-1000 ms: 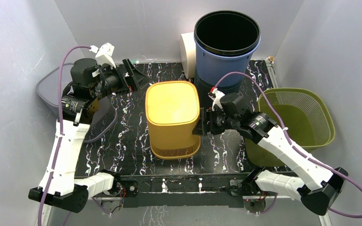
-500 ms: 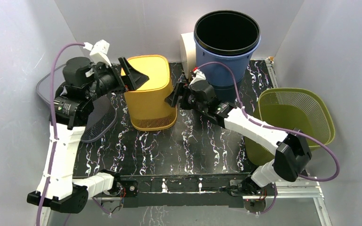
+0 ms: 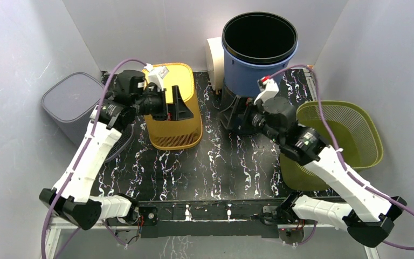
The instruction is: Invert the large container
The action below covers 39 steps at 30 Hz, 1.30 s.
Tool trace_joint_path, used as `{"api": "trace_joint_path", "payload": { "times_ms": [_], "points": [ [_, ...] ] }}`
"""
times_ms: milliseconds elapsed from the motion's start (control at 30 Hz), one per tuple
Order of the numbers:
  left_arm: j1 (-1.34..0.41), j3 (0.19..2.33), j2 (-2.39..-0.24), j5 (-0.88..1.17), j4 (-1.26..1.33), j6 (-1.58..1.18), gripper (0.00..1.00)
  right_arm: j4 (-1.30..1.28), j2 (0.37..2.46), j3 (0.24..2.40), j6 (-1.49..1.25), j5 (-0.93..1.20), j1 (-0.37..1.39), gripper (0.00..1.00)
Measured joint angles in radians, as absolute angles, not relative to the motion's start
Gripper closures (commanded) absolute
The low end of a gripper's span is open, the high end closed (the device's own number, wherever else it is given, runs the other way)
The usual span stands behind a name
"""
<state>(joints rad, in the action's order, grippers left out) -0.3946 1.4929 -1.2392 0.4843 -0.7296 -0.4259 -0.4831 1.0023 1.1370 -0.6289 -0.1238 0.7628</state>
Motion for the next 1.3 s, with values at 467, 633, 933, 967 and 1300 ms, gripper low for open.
{"api": "trace_joint_path", "payload": {
  "times_ms": [467, 633, 933, 967, 1300],
  "points": [
    [-0.486, 1.5, -1.457, 0.424, -0.686, -0.321, 0.02, -0.764, 1.283, 1.962, -0.319, -0.529, 0.763, 0.02],
    [-0.446, 1.605, -1.591, 0.395, -0.648, -0.294, 0.02, -0.805, 1.359, 2.07, -0.254, -0.711, 0.748, 0.02],
    [-0.258, 1.733, -1.821, 0.403, -0.572, -0.279, 0.02, -0.897, 1.5, 2.263, -0.195, -0.653, 0.489, 0.02],
    [-0.25, 1.741, -1.837, 0.4, -0.577, -0.279, 0.02, -0.912, 1.506, 2.264, -0.206, -0.621, 0.446, 0.02],
    [-0.275, 1.707, -1.73, 0.437, -0.611, -0.299, 0.02, -0.968, 1.557, 2.271, -0.293, -0.374, 0.172, 0.07]
  ]
}}
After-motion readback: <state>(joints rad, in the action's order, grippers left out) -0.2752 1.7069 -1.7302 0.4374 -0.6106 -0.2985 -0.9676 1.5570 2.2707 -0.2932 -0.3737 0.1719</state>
